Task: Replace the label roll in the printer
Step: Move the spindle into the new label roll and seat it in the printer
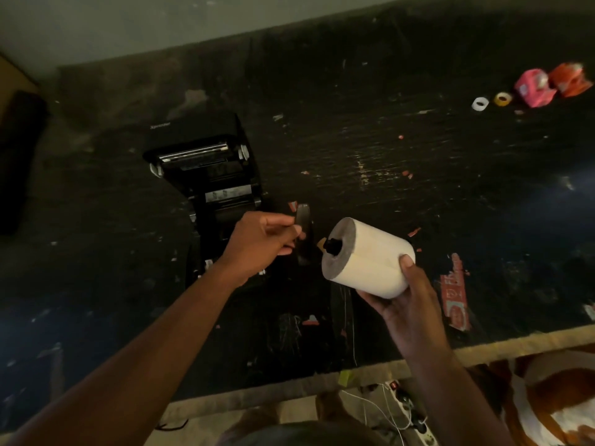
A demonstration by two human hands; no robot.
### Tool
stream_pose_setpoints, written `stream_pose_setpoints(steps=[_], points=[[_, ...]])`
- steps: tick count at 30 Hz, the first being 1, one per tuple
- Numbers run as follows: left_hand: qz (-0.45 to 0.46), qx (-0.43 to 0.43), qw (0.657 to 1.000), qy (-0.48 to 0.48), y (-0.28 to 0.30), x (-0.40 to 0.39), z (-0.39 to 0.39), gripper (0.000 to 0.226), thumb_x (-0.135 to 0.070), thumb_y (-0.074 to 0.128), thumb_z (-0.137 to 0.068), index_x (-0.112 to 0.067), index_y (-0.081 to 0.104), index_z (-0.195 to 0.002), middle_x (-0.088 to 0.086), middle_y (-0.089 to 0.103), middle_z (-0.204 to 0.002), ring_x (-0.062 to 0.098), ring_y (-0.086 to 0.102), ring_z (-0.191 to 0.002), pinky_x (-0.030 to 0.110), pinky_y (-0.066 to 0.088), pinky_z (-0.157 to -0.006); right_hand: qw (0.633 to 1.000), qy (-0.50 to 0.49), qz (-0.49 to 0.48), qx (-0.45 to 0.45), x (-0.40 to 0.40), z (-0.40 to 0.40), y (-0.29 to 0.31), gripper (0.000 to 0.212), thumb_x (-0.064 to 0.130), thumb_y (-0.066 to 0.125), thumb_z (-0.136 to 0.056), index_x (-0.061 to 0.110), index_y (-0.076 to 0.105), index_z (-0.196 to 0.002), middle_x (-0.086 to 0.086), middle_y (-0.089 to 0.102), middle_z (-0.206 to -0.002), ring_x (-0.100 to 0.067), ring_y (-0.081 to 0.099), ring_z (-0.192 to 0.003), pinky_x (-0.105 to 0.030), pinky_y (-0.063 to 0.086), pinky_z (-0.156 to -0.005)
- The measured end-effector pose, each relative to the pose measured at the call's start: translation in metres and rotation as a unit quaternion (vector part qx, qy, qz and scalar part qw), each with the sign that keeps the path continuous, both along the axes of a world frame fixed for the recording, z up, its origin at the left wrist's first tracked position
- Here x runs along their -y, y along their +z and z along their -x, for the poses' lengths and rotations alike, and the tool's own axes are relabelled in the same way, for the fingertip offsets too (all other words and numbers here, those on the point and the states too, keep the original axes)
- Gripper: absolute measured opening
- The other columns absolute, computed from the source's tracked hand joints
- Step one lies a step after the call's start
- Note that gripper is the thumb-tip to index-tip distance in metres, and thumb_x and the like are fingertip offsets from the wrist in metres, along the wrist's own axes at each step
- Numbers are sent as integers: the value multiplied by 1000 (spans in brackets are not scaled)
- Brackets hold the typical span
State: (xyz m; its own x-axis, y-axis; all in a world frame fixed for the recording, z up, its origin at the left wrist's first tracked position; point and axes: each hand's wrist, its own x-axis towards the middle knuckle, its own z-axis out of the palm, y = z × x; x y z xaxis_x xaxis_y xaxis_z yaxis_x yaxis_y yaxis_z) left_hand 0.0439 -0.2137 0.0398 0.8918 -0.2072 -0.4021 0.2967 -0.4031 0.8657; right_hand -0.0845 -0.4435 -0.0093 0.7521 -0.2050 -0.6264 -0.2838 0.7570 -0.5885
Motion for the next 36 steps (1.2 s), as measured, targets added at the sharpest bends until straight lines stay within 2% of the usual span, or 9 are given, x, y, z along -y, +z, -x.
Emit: stream_pose_setpoints(steps=[4,8,11,15,19,27,30,33,36], points=[[-56,115,992,-12,3,-1,24,29,-19,74,-95,-14,75,-124,2,82,-103,7,78,-85,30,66,-78,1000,3,29,8,-17,-6,7,35,40,80,-77,25,66,-105,-9,66,-133,-33,65,-123,-50,63,-83],[-66,183,979,-55,8,-8,43,30,-18,70,-98,-21,73,-128,-9,76,-107,3,77,-88,27,64,-80,999,9,39,6,-29,-8,8,39,39,80,-76,22,64,-107,-9,66,-132,-31,66,-121,-52,63,-85],[-82,204,974,-56,13,-12,51,31,-15,69,-98,-27,73,-127,-14,72,-111,-3,73,-95,19,61,-83,998,24,53,9,-37,-9,9,34,41,82,-74,23,66,-99,-9,65,-132,-31,65,-122,-51,63,-83],[-93,188,977,-34,17,-23,55,31,-20,69,-98,-36,69,-125,-22,70,-108,-11,67,-100,6,51,-82,996,44,78,14,-46,-8,7,36,46,88,-72,26,68,-94,-9,64,-134,-30,65,-122,-51,63,-84],[-78,175,981,-7,13,-35,64,31,-23,66,-99,-27,70,-130,-17,71,-112,-12,66,-104,4,50,-84,993,46,107,21,-56,-7,8,45,48,86,-70,21,63,-98,-7,62,-133,-29,65,-122,-52,63,-85],[11,138,989,57,5,-56,79,35,-18,65,-100,-31,64,-133,-10,73,-121,3,73,-109,26,59,-94,980,60,184,40,-76,-15,17,54,50,84,-70,19,60,-107,0,67,-124,-22,68,-116,-42,65,-78],[-13,147,988,47,7,-67,78,36,-20,64,-101,-33,59,-135,-8,74,-120,-3,71,-106,18,57,-92,973,74,212,59,-85,-18,20,54,51,85,-67,21,59,-104,2,69,-119,-19,71,-111,-39,64,-76],[-32,162,986,36,10,-80,79,37,-17,62,-102,-23,63,-139,-3,71,-123,-5,69,-107,11,54,-89,966,90,230,73,-95,-23,22,51,56,90,-66,29,62,-98,7,72,-116,-14,72,-110,-36,64,-75],[-35,179,983,27,9,-90,82,40,-14,62,-102,-17,62,-142,-3,67,-127,-10,64,-113,8,51,-90,965,96,232,70,-105,-26,22,61,63,91,-55,29,61,-96,4,71,-119,-17,71,-111,-37,64,-75]])
